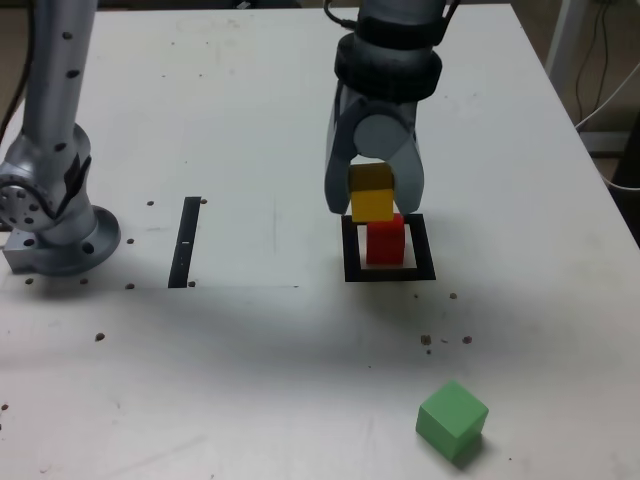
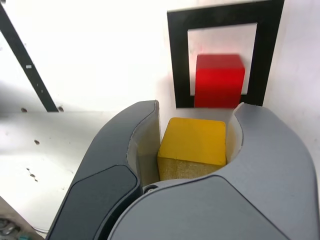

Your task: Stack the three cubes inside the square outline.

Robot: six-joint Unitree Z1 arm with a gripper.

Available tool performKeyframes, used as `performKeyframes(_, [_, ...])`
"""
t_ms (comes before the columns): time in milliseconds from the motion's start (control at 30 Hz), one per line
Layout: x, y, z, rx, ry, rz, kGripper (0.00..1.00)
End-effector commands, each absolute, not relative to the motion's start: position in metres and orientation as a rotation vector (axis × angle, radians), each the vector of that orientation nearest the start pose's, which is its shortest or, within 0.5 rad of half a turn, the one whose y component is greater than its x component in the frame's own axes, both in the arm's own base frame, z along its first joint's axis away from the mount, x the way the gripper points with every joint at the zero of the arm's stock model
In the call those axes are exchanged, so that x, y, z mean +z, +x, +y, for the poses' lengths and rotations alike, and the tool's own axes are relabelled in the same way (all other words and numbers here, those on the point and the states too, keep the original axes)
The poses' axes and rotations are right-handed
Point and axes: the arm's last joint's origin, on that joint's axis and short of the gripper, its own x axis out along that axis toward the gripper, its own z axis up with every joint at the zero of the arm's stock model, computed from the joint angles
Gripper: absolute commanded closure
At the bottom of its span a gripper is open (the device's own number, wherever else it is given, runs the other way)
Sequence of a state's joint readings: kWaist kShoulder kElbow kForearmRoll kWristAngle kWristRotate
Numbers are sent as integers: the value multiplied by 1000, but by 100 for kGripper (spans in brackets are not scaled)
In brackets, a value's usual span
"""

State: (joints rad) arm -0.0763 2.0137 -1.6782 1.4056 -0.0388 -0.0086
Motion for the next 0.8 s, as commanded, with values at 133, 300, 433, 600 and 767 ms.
performKeyframes(133, [272, 365, -18, -102, 28, 1764, 61])
performKeyframes(300, [268, 370, -13, -118, 31, 1770, 61])
performKeyframes(433, [263, 374, -10, -135, 26, 1778, 61])
performKeyframes(600, [257, 376, -9, -146, 22, 1789, 61])
performKeyframes(767, [253, 378, -9, -147, 21, 1796, 61])
